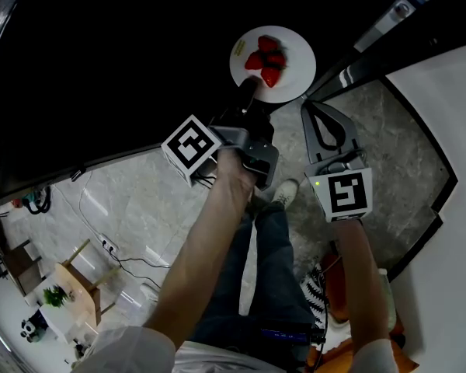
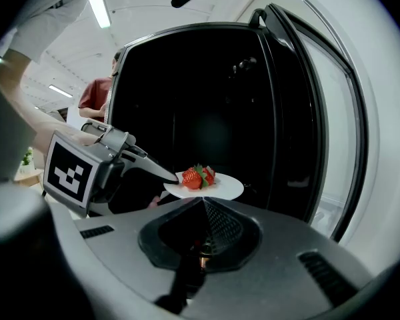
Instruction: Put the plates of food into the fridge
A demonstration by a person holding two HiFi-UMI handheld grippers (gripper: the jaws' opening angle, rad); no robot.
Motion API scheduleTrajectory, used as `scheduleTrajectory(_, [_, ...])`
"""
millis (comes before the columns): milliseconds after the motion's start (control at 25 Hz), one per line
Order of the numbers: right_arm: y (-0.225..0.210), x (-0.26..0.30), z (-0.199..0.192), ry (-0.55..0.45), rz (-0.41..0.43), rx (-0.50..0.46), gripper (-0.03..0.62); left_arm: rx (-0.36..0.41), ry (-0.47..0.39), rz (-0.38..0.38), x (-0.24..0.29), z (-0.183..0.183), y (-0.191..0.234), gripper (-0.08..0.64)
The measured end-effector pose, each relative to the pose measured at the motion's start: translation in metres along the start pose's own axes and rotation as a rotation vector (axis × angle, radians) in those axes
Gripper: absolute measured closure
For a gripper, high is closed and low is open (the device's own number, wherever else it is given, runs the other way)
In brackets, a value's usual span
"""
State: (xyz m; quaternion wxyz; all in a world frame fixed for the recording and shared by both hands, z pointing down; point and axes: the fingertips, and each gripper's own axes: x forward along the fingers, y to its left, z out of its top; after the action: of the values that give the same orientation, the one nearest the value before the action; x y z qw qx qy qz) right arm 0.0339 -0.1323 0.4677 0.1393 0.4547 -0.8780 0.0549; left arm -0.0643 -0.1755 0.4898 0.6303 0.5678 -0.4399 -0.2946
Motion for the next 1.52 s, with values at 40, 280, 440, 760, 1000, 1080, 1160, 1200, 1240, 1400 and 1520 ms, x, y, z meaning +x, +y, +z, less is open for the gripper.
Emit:
scheduleTrajectory(40, [-0.003, 0.003, 0.001, -0.001, -0.001, 0.007, 0.583, 0.002, -0.001, 0.001, 0.003, 0.001, -0.001, 0.543])
scheduleTrajectory(280, [0.001, 0.008, -0.003, 0.003, -0.002, 0.024, 0.583, 0.005, -0.003, 0.006, -0.003, -0.003, 0.004, 0.543])
scheduleTrajectory(440, [-0.013, 0.022, 0.008, 0.000, 0.006, 0.042, 0.583, 0.006, -0.014, 0.008, 0.012, 0.002, -0.004, 0.543])
scheduleTrajectory(760, [-0.028, 0.033, 0.005, 0.003, 0.008, 0.036, 0.583, -0.044, -0.028, 0.026, 0.034, 0.002, 0.000, 0.543])
scheduleTrajectory(1000, [-0.023, 0.033, 0.001, -0.001, 0.008, 0.046, 0.583, -0.071, -0.042, 0.022, 0.034, 0.003, 0.001, 0.543])
scheduleTrajectory(1080, [-0.023, 0.034, 0.000, -0.002, 0.002, 0.045, 0.583, -0.068, -0.045, 0.023, 0.034, 0.003, 0.002, 0.543])
scheduleTrajectory(1160, [-0.023, 0.034, 0.000, -0.006, -0.004, 0.046, 0.583, -0.072, -0.044, 0.025, 0.034, 0.002, 0.002, 0.543])
scheduleTrajectory(1200, [-0.022, 0.034, 0.001, -0.010, -0.005, 0.049, 0.583, -0.075, -0.045, 0.026, 0.034, 0.002, 0.002, 0.543])
scheduleTrajectory(1240, [-0.022, 0.034, 0.001, -0.014, -0.008, 0.052, 0.583, -0.079, -0.045, 0.025, 0.034, 0.002, 0.001, 0.543])
scheduleTrajectory(1400, [-0.024, 0.033, 0.003, -0.030, -0.016, 0.051, 0.583, -0.092, -0.050, 0.020, 0.034, 0.002, 0.000, 0.543])
scheduleTrajectory(1520, [-0.023, 0.034, 0.005, -0.039, -0.014, 0.049, 0.583, -0.089, -0.054, 0.014, 0.035, 0.003, -0.002, 0.543])
